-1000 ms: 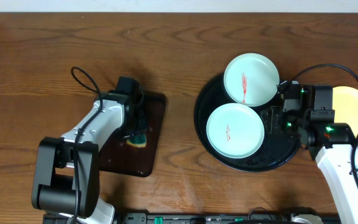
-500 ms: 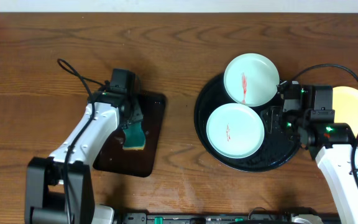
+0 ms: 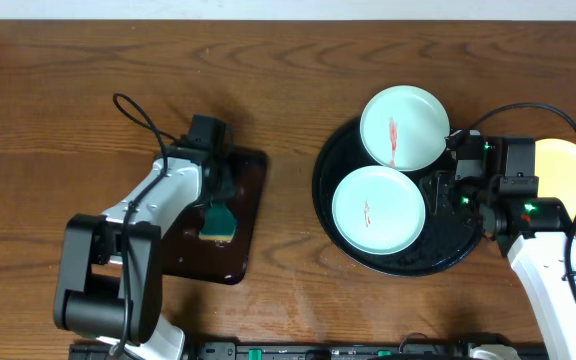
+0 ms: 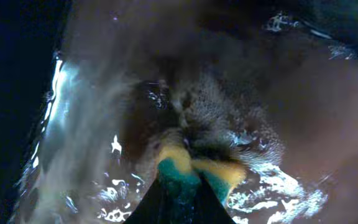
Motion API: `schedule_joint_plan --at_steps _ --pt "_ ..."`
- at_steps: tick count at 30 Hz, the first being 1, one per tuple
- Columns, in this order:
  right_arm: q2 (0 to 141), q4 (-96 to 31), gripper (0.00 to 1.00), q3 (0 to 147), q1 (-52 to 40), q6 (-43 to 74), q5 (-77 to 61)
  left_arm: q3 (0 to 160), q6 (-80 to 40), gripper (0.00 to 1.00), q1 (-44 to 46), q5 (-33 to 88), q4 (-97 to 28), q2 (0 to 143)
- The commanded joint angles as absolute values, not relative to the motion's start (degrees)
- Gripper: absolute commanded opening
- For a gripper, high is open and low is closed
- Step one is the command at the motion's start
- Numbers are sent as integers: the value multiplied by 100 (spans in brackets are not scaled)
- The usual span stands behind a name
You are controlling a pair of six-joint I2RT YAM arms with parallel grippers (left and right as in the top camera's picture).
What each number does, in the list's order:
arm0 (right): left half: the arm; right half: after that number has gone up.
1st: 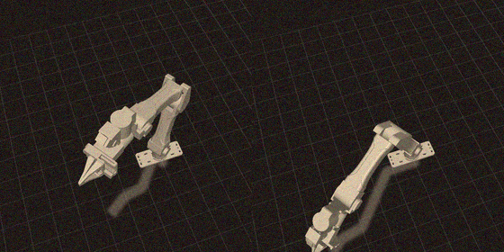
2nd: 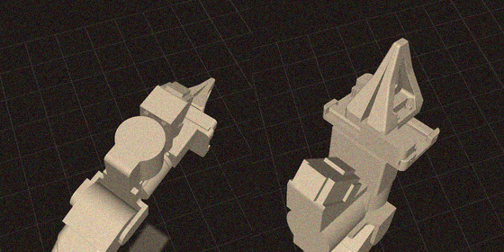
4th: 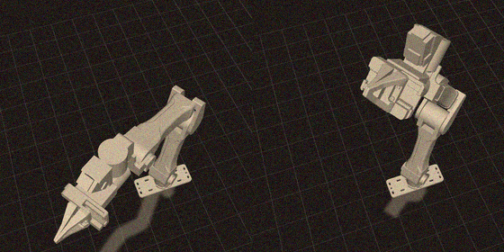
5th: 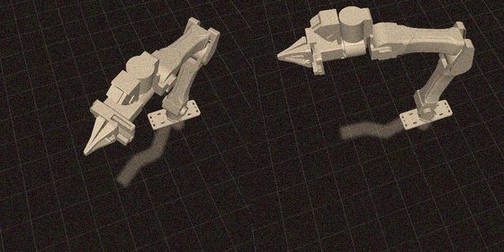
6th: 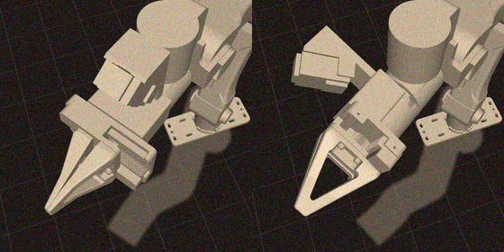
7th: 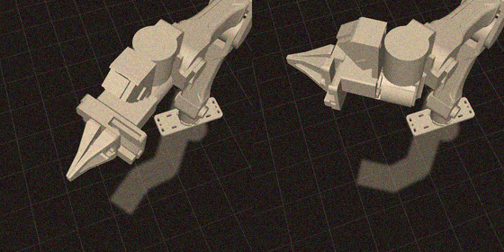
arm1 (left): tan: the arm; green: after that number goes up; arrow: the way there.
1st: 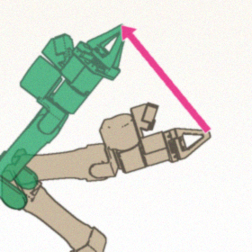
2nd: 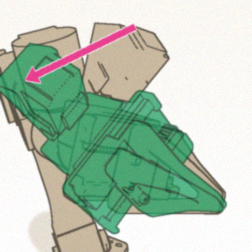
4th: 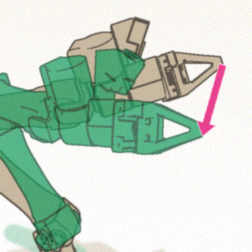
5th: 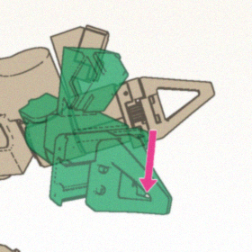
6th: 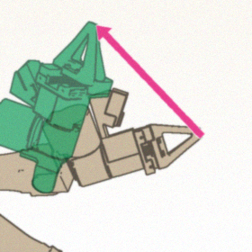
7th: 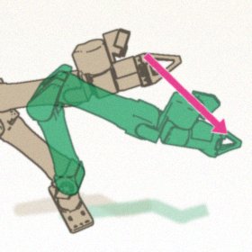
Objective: Clean dirty plates on tray and stack at the side
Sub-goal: 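Grasp the sponge again with the left gripper, then carry the sponge with the left gripper onto the pale green plate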
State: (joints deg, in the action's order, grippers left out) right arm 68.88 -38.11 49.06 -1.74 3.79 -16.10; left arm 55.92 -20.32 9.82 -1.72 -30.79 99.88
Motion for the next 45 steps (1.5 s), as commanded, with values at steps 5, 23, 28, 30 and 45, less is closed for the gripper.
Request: schedule_joint_plan --at_steps 5,23,28,30,45 --pt "6858 -3817 33 4971 -158 294 -1658 5935 -1887 57 932 -252 -3916 9218" --pt "7255 -3881 46 4971 -158 810 -814 4521 -2383 29 934 200 -3297 9072" --pt "7603 -3830 46 4969 -158 812 -816 4534 -2355 7 934 204 -3291 9072" --pt "7710 -3763 46 4969 -158 812 -821 4622 -2235 7 934 217 -3398 9056" --pt "8659 -3533 19 4969 -158 226 -1472 7067 -1780 7 1192 1225 -5135 8807"
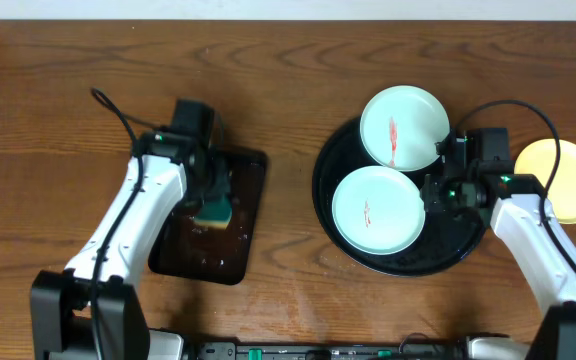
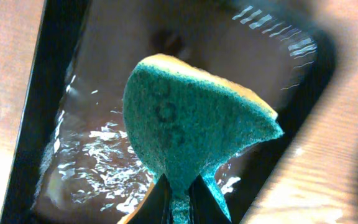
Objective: Clean dirty plates on tray and stack at the side
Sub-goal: 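Carry the sponge with the left gripper onto the pale green plate, then scrub the pale green plate with the sponge, right gripper holding rim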
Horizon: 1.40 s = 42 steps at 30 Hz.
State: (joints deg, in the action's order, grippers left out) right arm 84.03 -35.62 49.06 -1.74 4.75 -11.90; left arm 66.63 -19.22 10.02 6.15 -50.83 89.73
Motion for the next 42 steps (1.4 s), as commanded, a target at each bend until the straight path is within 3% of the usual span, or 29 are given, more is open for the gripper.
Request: schedule_joint_plan --at_steps 1,16,20,26,32,39,42 --pt "8759 -3531 19 4969 -158 161 -1551 7131 -1782 7 1282 1341 -5107 8807" --pt "9977 -3323 12 4971 -158 -36 -1802 7170 -2842 7 3487 1500 -3166 9240" --pt "9684 -3415 15 5011 -158 -285 -1872 7172 -2969 7 3745 1503 -2899 9404" --pt "8744 -3662 29 5011 -64 174 -1273 7172 -3470 7 3815 1549 -2340 9439" --pt "8844 -3686 36 4912 -3 274 -1072 7258 -3743 7 3951 1826 -2174 9837" --pt "9264 -3568 30 4897 -10 268 -1212 7516 -3691 7 4226 2034 -2239 10654" --pt "9500 -3522 23 4895 -8 246 -1319 7516 -3667 7 4355 2032 -2239 10984"
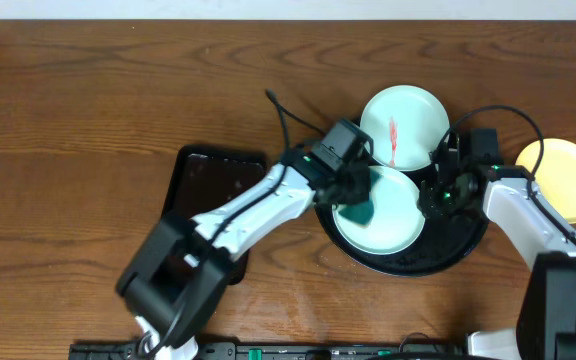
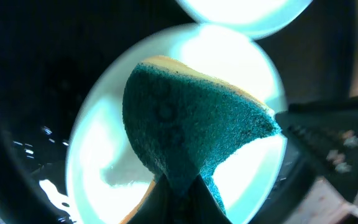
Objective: Clean dirty plates on tray and stack at the side
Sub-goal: 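Scrub the pale green plate with the sponge, right gripper holding rim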
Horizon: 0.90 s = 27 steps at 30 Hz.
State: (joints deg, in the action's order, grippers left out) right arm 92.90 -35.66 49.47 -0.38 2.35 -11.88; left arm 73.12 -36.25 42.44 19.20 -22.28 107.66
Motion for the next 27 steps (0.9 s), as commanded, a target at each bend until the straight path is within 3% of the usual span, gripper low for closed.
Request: schedule_joint_plan --at_steps 1,7,15,25,27 --pt "9544 -3498 21 4895 -8 209 -1439 7516 -3638 7 4381 2032 -2239 11052" --pt "9821 -3323 1 4895 -10 80 -1865 7516 -3411 7 4567 1076 -2729 11555" --pt "9856 -3321 1 4893 -47 73 -1850 7889 -3697 7 4403 867 -3404 11518" --pt "9856 -3251 1 4893 -305 78 -1846 7957 -3743 7 4764 1601 -2504 12044" --pt "9856 -3251 1 4893 -305 78 -1846 7959 -3669 7 4821 2191 -2294 12322"
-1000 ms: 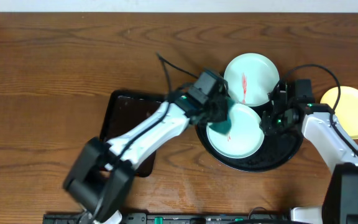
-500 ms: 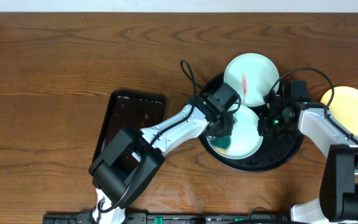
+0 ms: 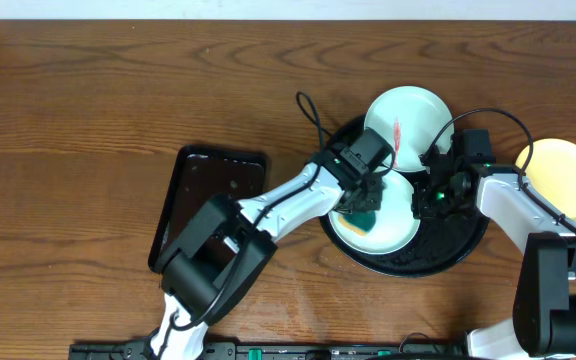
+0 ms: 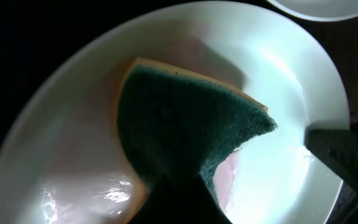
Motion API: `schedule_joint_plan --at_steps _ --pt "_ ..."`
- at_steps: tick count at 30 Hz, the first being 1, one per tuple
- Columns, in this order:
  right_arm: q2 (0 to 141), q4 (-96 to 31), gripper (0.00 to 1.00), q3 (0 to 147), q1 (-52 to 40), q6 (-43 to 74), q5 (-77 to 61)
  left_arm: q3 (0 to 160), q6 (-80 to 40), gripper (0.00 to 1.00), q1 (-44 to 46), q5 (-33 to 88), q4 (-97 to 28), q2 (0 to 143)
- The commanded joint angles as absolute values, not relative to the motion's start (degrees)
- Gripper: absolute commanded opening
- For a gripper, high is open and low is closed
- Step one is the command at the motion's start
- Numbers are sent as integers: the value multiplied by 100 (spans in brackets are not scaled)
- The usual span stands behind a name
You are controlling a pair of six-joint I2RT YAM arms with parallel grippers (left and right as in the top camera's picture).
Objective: Clean dirty plates on tray and stack at the side
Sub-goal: 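Scrub the pale green plate with the sponge, right gripper holding rim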
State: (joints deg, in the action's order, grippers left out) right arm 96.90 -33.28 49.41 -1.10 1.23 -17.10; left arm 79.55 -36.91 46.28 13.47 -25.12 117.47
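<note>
On the round black tray (image 3: 465, 243) sit two pale green plates. My left gripper (image 3: 364, 203) (image 4: 182, 186) is shut on a green and yellow sponge (image 4: 185, 127), pressed flat into the near plate (image 3: 400, 228) (image 4: 272, 68). A pinkish wet smear shows beside the sponge. The far plate (image 3: 415, 112) carries a red streak (image 3: 398, 134). My right gripper (image 3: 436, 196) is at the near plate's right edge; one of its fingers (image 4: 347, 152) lies over the rim, gripping it.
A yellow plate (image 3: 563, 180) lies on the table right of the round tray. A black rectangular water tray (image 3: 208, 200) sits to the left. The right arm's cable loops over the far plate's right side.
The sponge has come down from just above the near plate onto its surface and sits a little further right. My right gripper stays at the plate's right rim.
First the sponge was dipped in the water tray at the left, with the right gripper on the round tray's right side. Then it was lifted above the water. Later it hung over the near plate with the right gripper at its rim; now it presses on that plate.
</note>
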Motion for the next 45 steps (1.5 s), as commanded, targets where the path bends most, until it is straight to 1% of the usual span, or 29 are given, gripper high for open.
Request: schedule_joint_plan --at_steps 1,4,7,13,16,19,23,27,29,31,34,36,39,41,45 --pt "9856 -3251 1 4893 -305 78 -1846 7959 -3616 7 4816 2383 -2248 12368" --pt "9856 -3249 1 4893 -305 78 -1846 7972 -3505 7 4746 2738 -2165 12366" --pt "9856 -3232 1 4893 -305 78 -1846 8027 -3048 7 4718 3253 -1970 12363" --pt "9856 -3216 1 4893 -305 78 -1846 8027 -2554 8 4722 3387 -1855 12368" --pt "9856 -3221 1 4893 -305 80 -1846 8029 -2639 7 4722 2283 -2344 12368" --pt "9856 -3242 1 4893 -305 80 -1846 8038 -3048 8 4700 755 -3015 12366" --pt "9856 -3253 1 4893 -305 80 -1848 8438 -3229 7 4595 60 -3699 12363" --pt "9856 -3256 1 4893 -305 78 -1846 9019 -3225 7 4582 -1275 -4609 12363" --pt "9856 -3253 1 4893 -305 78 -1846 9174 -3218 7 4582 -1601 -4805 12363" --pt "9856 -3251 1 4893 -305 80 -1846 9185 -3162 7 4576 -1612 -4807 12363" --pt "9856 -3251 1 4893 -305 80 -1846 9172 -3159 7 4567 -1400 -4707 12407" --pt "9856 -3251 1 4895 -305 80 -1846 9139 -3157 8 4554 -862 -4493 12425" --pt "9856 -3249 1 4893 -305 80 -1846 9048 -3037 7 4554 395 -3918 12436" --pt "9856 -3249 1 4893 -305 80 -1846 9017 -2891 7 4571 1575 -3367 12440" --pt "9856 -3249 1 4893 -305 82 -1848 9017 -2897 8 4609 2698 -2738 12442"
